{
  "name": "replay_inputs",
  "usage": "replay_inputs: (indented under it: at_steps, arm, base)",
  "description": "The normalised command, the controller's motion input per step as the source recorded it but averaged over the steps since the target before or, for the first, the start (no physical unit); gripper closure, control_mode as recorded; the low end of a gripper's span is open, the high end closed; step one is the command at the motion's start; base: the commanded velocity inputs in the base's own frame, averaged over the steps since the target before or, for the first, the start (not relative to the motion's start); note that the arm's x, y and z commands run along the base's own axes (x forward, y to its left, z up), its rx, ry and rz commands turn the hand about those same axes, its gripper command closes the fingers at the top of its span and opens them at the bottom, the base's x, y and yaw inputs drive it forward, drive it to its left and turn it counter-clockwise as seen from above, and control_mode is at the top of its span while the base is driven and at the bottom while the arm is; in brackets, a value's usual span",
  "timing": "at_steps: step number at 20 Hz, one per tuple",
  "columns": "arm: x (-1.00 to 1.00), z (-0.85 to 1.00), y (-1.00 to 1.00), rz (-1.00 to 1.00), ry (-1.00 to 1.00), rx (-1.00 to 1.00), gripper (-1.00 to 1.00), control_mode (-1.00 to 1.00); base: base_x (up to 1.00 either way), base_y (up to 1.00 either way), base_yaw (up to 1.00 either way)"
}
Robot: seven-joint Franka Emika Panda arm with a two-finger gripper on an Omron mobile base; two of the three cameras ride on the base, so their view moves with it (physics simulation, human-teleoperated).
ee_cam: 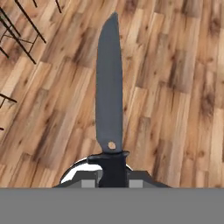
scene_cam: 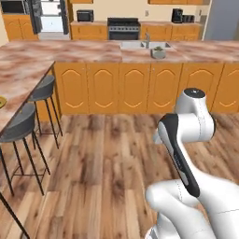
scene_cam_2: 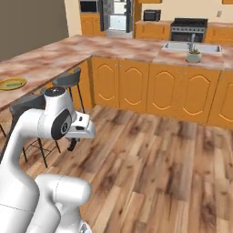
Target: Retrieve the butter from the fridge and place it on a plate on the dining table. Then retrieve the butter knife by the fridge and place it near the plate.
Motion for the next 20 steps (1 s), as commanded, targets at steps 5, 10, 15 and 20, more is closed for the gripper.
replay_inputs:
  at_steps: [5,10,15,20]
  arm:
    - [0.0,0.0,0.0,0.0,0.0,0.0,1.0,1.0]
    - [0.0,0.0,0.0,0.0,0.0,0.0,1.0,1.0]
    - [0.0,0.0,0.0,0.0,0.0,0.0,1.0,1.0]
    - [0.0,0.0,0.0,0.0,0.0,0.0,1.0,1.0]
  base:
    - [1.0,-0.07,0.64]
    - [1.0,-0.29,0.68]
    - [0.98,-0.39,0.67]
    - [0.84,-0.55,0.65]
